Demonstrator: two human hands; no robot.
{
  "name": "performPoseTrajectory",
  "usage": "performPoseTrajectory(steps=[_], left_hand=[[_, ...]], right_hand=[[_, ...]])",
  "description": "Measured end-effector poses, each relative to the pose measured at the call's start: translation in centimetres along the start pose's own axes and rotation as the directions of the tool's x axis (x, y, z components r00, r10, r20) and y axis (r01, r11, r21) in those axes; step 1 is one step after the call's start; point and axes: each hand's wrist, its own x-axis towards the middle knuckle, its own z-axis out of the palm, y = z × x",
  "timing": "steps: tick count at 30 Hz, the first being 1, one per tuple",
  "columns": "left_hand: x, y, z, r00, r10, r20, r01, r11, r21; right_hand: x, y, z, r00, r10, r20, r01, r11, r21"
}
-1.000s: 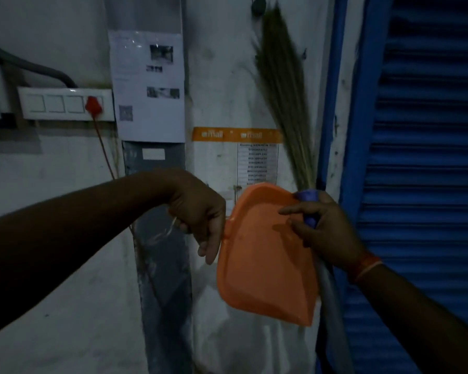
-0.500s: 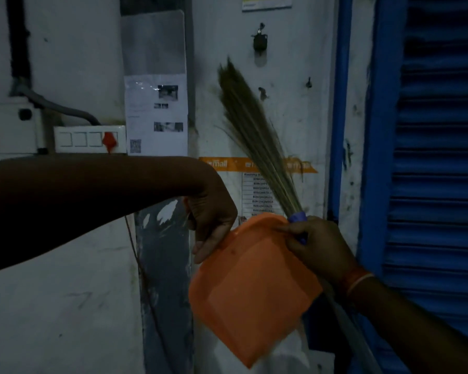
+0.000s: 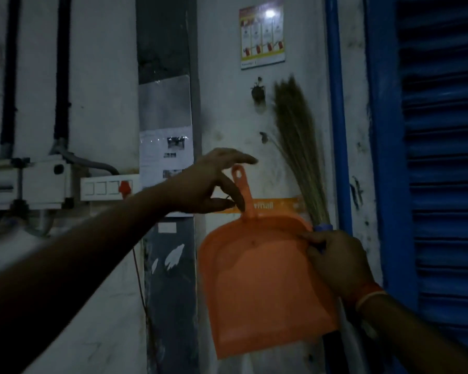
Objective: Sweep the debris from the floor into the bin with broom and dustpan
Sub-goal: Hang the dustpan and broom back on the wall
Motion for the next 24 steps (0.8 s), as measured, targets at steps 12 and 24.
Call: performPoseTrajectory(steps=[12,24], left_hand=[[-2.5,-1.5,6.6,0.796,-0.584,-0.160,0.423,0.725,-0.543],[0.5,-7.9,8.8,0.798,-0.544,-0.259,0.376,0.786,-0.491]], right_hand=[[6.9,-2.3,1.2,0.978,0.013,-0.206,0.005,0.996,0.088],[11.6,-3.8,-0.2,0.979,-0.184,-0.087,0.168,0.971,-0.167]])
